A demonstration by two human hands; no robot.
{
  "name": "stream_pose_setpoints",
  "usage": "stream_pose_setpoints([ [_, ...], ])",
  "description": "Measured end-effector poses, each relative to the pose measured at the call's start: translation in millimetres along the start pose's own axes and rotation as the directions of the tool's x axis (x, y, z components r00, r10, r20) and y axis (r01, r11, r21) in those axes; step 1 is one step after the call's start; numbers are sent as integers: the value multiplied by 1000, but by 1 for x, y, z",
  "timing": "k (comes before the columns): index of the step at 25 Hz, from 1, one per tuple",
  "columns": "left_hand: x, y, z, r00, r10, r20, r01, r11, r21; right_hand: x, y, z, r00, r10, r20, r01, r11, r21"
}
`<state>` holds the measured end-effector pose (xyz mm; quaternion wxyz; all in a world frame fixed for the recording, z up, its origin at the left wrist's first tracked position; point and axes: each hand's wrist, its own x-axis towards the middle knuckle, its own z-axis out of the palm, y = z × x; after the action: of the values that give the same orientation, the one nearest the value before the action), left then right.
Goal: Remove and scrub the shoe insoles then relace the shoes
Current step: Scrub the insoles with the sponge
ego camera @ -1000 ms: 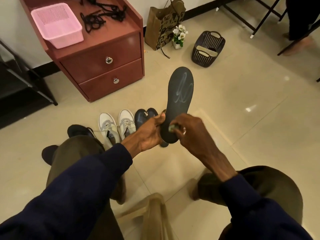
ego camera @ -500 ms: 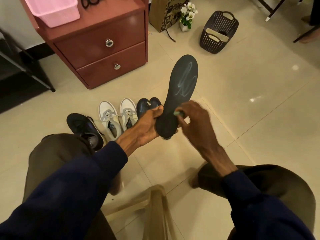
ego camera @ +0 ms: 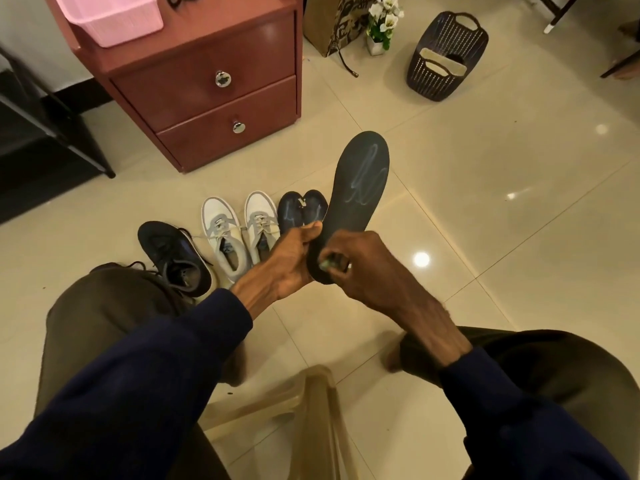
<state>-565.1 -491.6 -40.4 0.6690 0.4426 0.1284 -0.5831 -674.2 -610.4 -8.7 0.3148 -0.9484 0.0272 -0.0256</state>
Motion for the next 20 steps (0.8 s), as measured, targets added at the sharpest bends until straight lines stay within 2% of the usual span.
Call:
stream_pose_setpoints([
  [1, 1, -1, -2, 1000, -6, 6, 6, 1000, 4, 4, 8, -4, 999, 47, -1, -47, 999, -13],
  [3, 2, 1, -3, 999, -10, 34, 9, 1000, 13, 8, 32, -11, 964, 180, -195, -194, 979, -56],
  [5, 2, 4, -2, 1000, -6, 20, 6, 1000, 4, 11, 27, -10, 934, 191, -302, -225, 971, -82],
  [6, 3, 5, -3, 1000, 2, 9, -2, 1000, -6, 11, 16, -3, 959, 126, -254, -146, 987, -61],
  [8, 3, 4, -4, 1000, 1, -18, -1, 1000, 8, 7, -3, 7, 998, 1, -57, 0, 1000, 13],
  [9, 3, 3, -4, 1000, 0, -30, 1, 1000, 30, 7, -3, 4, 1000, -8, 0, 8, 1000, 20],
  [10, 3, 2, -4, 1000, 2, -26, -1, 999, 40, 9, 6, 1, 999, 35, -20, -34, 999, 10],
  [13, 2, 4, -2, 1000, 11, -4, -11, 999, 46, 12, 29, -9, 941, 149, -304, -178, 982, -70],
  [14, 2, 6, -1, 1000, 25, -10, -25, 998, 56, 12, 22, -6, 944, 138, -301, -166, 984, -68],
  [16, 1, 6, -2, 999, 44, -25, -42, 997, 69, 9, -1, 6, 995, 39, -87, -40, 999, -10],
  [17, 1, 5, -3, 998, 48, -42, -45, 997, 69, 6, -6, 7, 999, 1, 33, -1, 1000, 4],
  [18, 0, 5, -4, 998, 50, -49, -47, 996, 72, 5, -5, 3, 997, 1, 80, 0, 1000, -3],
  [19, -1, 6, -3, 998, 50, -40, -47, 996, 75, 7, 6, -1, 999, 41, 29, -41, 999, -22],
  [20, -2, 7, -1, 999, 46, -8, -45, 996, 82, 9, 20, -6, 990, 98, -97, -102, 994, -36],
])
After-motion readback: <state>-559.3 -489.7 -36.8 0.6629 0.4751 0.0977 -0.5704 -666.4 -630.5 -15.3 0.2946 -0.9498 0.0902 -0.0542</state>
